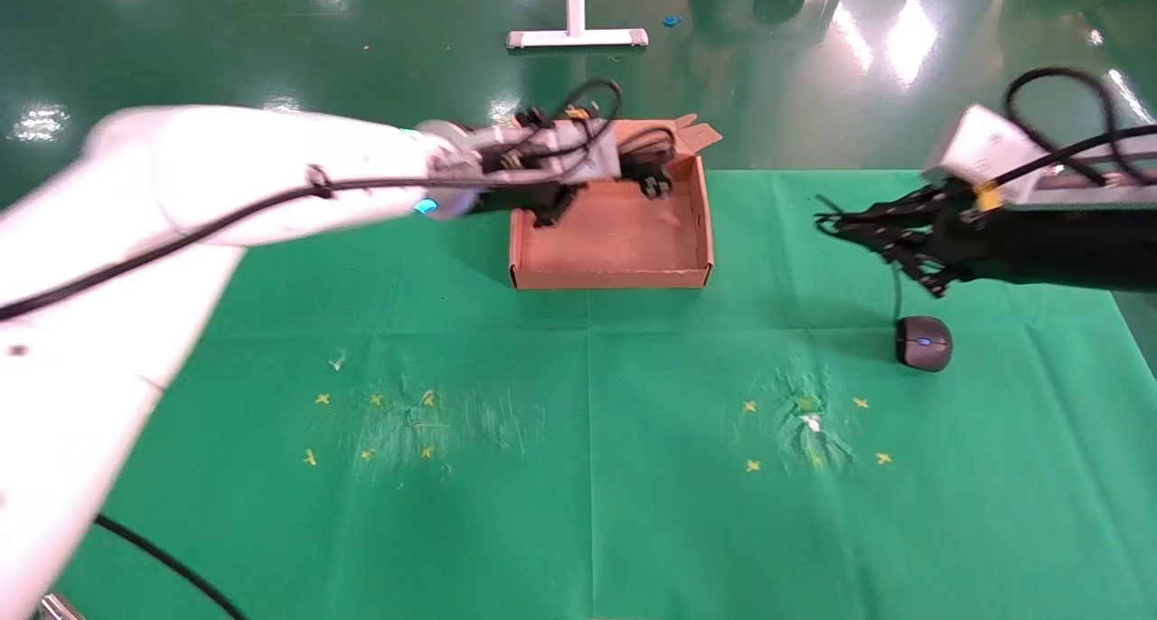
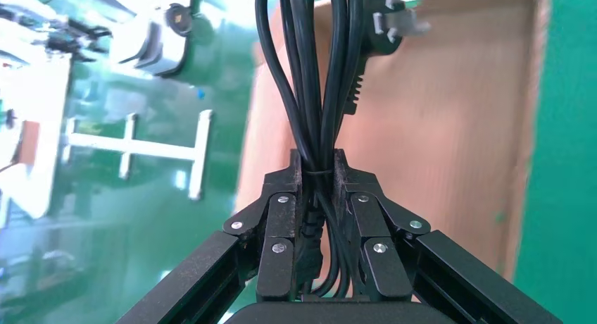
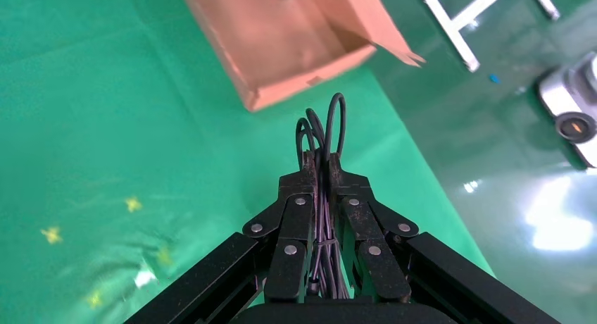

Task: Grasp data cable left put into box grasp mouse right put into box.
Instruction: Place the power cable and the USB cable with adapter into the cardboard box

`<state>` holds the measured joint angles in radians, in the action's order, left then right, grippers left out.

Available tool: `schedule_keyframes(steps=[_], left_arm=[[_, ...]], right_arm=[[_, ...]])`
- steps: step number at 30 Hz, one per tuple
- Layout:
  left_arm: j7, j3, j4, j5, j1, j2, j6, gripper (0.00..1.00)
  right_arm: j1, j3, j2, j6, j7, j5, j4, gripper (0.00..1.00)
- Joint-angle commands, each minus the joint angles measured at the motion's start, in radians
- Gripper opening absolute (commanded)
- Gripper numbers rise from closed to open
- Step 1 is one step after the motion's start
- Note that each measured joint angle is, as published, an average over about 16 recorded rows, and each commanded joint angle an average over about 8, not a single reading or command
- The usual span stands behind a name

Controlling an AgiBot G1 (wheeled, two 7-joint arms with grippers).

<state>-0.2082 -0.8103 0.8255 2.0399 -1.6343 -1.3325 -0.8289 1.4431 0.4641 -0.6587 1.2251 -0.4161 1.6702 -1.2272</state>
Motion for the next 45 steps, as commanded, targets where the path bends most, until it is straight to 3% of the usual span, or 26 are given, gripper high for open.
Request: schedule_keyframes(steps=[1,3,10,11,21,28,34,39,45], left_arm=[[0.044,-0.018,-0.071,-0.026,-0.009,-0.038,0.054,0.0],[0.061,-0.064,-0.084,-0.079,-0.014,-0.041,0.074,0.05],[0.091,-0.207,-0.113,-0.227,-0.045,-0.04,0.122,0.92],[0.095,-0.224,-0.118,-0.244,-0.05,-0.04,0.128,1.0],[0.114,-0.352,-0.178,-0.365,-0.093,-0.036,0.183,1.0],[0.113,-0.376,-0.252,-0.407,-0.145,0.002,0.191,1.0],[0.096,-0.331,-0.245,-0.465,-0.183,0.161,0.162,1.0],[0.05,-0.315,-0.129,-0.47,-0.189,0.325,0.144,1.0],[-0.053,-0.33,0.028,-0.422,-0.174,0.422,0.154,1.0]], right_arm=[[-0.002,-0.009,0.021,0.0,-0.018,-0.004,-0.018,0.0],[-0.002,-0.016,0.037,0.001,-0.024,-0.006,-0.029,0.0],[0.013,-0.033,0.061,-0.002,-0.023,-0.015,-0.038,0.0],[0.016,-0.035,0.06,-0.004,-0.022,-0.016,-0.038,0.0],[0.062,-0.044,0.034,-0.018,-0.009,-0.016,-0.048,0.0],[0.101,-0.042,0.003,-0.014,0.009,-0.02,-0.042,0.0],[0.133,-0.032,-0.034,-0.004,0.036,-0.019,-0.031,0.0],[0.161,-0.022,-0.075,-0.01,0.045,-0.009,-0.024,0.0],[0.198,0.0,-0.166,-0.036,0.041,0.012,-0.018,0.0]])
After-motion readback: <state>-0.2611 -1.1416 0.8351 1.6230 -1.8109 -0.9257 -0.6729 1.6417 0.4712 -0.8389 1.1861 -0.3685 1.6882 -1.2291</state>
